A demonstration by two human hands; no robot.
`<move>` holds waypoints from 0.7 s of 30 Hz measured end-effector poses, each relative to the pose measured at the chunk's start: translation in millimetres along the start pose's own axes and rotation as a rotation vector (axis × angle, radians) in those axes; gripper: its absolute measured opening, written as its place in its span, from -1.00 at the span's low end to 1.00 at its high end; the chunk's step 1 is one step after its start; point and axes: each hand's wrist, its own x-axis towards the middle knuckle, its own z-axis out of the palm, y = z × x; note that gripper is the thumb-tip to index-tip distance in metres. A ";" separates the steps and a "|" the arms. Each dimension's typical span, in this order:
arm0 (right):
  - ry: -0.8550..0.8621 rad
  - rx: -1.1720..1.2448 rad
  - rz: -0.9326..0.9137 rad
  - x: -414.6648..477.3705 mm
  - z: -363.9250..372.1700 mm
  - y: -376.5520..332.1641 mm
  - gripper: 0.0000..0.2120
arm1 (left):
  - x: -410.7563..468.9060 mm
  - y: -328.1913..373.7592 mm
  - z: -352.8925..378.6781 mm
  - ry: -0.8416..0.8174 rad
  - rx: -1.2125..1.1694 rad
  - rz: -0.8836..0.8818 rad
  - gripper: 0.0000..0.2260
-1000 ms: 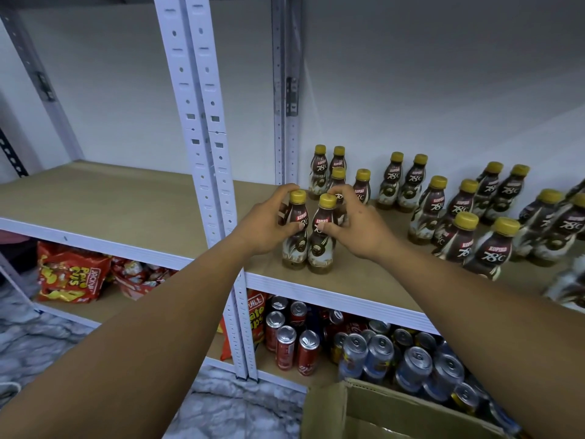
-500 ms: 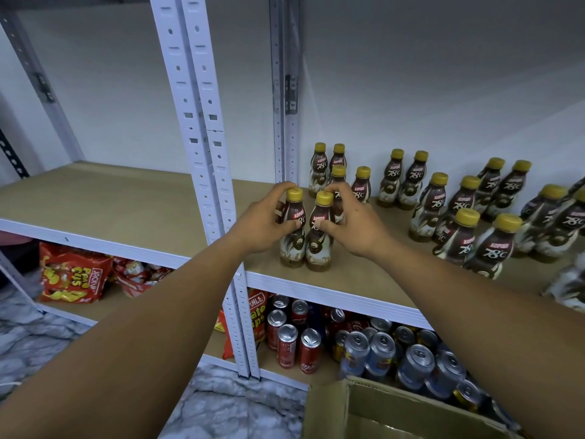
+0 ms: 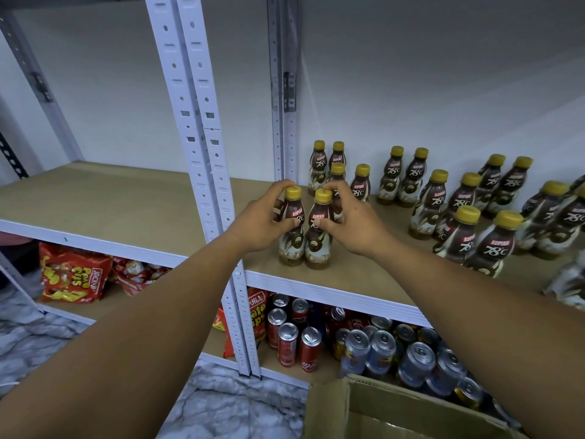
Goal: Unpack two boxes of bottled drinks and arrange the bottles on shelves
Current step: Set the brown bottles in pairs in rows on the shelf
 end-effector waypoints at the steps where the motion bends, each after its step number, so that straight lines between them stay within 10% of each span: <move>1: -0.002 0.010 0.001 0.1 0.3 0.0 -0.44 | 0.3 -0.4 0.1 -0.002 -0.002 0.003 -0.36; 21: -0.066 0.058 0.013 2.0 -15.4 -6.6 -0.32 | 0.3 9.3 -6.7 -0.027 -0.120 -0.054 -0.28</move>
